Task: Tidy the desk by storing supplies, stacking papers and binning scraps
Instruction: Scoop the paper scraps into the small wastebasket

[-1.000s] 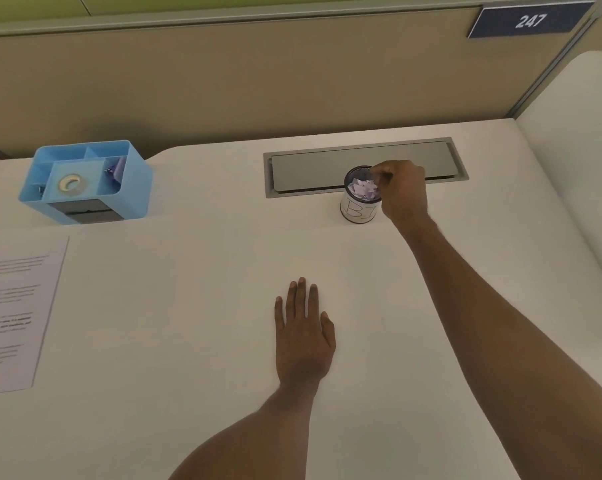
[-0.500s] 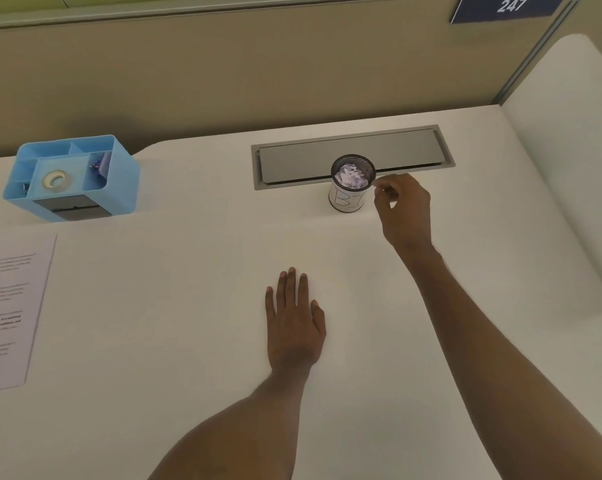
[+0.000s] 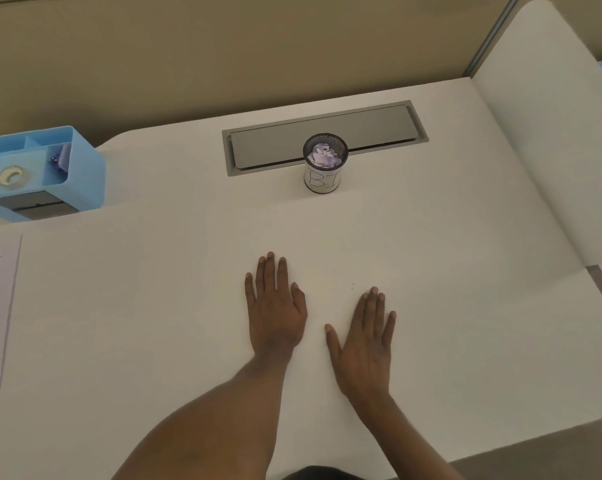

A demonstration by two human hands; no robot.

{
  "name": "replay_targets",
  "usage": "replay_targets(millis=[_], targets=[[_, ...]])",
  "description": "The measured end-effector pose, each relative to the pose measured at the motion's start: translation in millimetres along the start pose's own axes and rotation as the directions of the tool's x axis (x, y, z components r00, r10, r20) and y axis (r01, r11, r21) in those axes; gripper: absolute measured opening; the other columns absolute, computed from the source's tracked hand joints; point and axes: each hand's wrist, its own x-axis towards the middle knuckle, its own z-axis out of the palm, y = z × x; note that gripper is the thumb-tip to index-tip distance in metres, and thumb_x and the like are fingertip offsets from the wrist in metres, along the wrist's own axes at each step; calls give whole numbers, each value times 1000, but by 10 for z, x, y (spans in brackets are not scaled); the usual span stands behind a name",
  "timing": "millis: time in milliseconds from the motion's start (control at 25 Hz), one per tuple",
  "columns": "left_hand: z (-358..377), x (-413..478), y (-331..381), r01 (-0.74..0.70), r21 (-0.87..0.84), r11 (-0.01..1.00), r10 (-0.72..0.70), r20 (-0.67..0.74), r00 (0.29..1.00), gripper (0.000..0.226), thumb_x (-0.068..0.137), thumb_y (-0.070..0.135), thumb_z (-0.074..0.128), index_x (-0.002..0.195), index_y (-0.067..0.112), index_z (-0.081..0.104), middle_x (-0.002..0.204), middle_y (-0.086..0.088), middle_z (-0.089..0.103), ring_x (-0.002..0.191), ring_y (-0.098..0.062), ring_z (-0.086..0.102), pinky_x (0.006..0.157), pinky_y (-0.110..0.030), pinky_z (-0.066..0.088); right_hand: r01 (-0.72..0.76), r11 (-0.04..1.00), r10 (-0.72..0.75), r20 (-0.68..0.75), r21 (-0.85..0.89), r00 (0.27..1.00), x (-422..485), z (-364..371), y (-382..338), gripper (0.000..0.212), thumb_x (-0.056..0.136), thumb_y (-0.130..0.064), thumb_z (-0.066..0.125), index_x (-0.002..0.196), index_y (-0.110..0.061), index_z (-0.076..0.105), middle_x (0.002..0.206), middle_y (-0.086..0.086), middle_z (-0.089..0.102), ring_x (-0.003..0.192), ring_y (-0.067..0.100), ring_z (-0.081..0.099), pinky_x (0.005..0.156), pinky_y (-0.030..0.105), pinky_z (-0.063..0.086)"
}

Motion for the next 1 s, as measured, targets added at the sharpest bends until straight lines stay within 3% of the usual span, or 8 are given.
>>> replay_targets(millis=[120, 280, 360, 480, 560, 640, 800, 1000], targets=[[-18, -5, 5, -2, 5, 1000, 2, -3, 1000, 58, 111, 32, 38, 165, 12, 34, 175, -8, 27, 165, -24, 17, 134, -52, 15, -13, 1000, 13, -10, -3, 1000, 110, -6, -173, 88, 100, -64, 18, 159, -2, -6, 168, 14, -8, 156, 25, -11, 126, 53, 5], [-13, -15, 4, -5, 7, 1000, 5, -4, 1000, 59, 111, 34, 34, 165, 12, 32, 176, -9, 25, 165, -24, 17, 134, -52, 16, 117, 993, -117, -5, 22, 993, 402, -27, -297, 80, 103, -60, 15, 160, -8, -3, 169, 9, -7, 156, 23, -9, 127, 50, 1], [-5, -19, 0, -4, -5, 1000, 4, -15, 1000, 58, 111, 32, 37, 165, 12, 33, 176, -8, 26, 165, -24, 17, 134, -52, 16, 159, 971, -154, -38, 178, 987, 485, -56, -243, 70, 106, -51, 22, 161, -10, 8, 169, 5, 2, 157, 18, 0, 128, 43, 5], [13, -9, -2, -6, -10, 1000, 6, -32, 999, 57, 110, 31, 37, 164, 12, 36, 175, -9, 27, 165, -24, 19, 133, -52, 16, 75, 848, -30, -94, 524, 995, 601, -161, -55, 46, 107, -31, 39, 150, -15, 42, 155, 0, 40, 143, 11, 35, 121, 30, 30], [13, -7, 2, -3, -14, 1000, 2, -35, 999, 57, 110, 31, 36, 163, 11, 37, 175, -9, 28, 164, -25, 20, 133, -53, 17, 120, 839, -53, -138, 530, 989, 737, -222, 61, 34, 104, -23, 49, 135, -14, 58, 135, 0, 55, 125, 13, 49, 108, 35, 45], [11, -11, 3, -8, -12, 1000, 7, -38, 999, 57, 110, 31, 35, 163, 11, 38, 175, -10, 29, 164, -25, 21, 133, -53, 17, 179, 829, -131, -127, 530, 983, 897, -270, 101, 29, 100, -21, 59, 127, -13, 64, 122, -2, 59, 111, 16, 56, 98, 35, 50], [17, -11, -9, -11, 2, 1000, 11, -37, 999, 57, 110, 31, 35, 163, 11, 37, 175, -10, 29, 164, -25, 21, 133, -53, 16, 186, 858, -153, -108, 479, 982, 1060, -277, -3, 26, 93, -27, 70, 114, -12, 70, 107, -4, 62, 100, 13, 58, 86, 22, 45], [30, -5, -13, -8, 5, 1000, 8, -17, 1000, 58, 110, 32, 34, 164, 12, 35, 176, -9, 26, 165, -24, 18, 134, -52, 15, 191, 872, -110, -199, 451, 974, 1027, -245, -168, 7, 94, -16, 67, 95, -11, 72, 92, -5, 63, 93, 13, 56, 77, 20, 41]])
